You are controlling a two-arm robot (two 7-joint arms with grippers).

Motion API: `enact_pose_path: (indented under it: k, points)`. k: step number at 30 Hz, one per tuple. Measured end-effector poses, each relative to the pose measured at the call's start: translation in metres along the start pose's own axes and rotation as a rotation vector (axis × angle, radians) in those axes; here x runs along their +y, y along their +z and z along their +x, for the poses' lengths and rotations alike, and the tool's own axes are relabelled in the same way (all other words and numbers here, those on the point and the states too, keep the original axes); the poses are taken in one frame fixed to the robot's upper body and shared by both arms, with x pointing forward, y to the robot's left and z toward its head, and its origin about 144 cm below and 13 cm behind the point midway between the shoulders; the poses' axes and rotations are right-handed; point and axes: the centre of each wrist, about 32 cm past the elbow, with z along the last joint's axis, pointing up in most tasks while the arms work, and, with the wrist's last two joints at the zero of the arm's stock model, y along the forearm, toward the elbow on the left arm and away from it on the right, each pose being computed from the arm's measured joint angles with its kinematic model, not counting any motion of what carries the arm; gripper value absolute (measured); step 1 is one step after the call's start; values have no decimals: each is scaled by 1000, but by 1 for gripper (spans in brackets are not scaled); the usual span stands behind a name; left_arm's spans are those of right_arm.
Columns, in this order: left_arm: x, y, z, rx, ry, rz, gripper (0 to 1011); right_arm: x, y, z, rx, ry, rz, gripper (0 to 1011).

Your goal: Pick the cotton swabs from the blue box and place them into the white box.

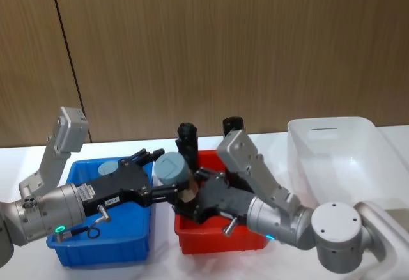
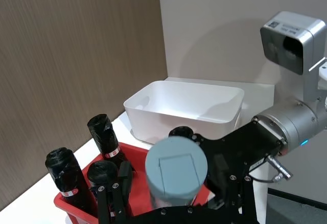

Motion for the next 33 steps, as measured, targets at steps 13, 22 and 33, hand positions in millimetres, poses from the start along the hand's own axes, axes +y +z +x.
enact_pose_path:
  k: [13,22,33]
  points:
    - [0,0,0,0,0,0,1004,-27,2,17,0,-94,37,667]
    - [0,0,0,0,0,0,1004,-49,5,35,-8,-183,56,667]
    - [0,0,0,0,0,0,1004,-85,11,64,-33,-342,72,667]
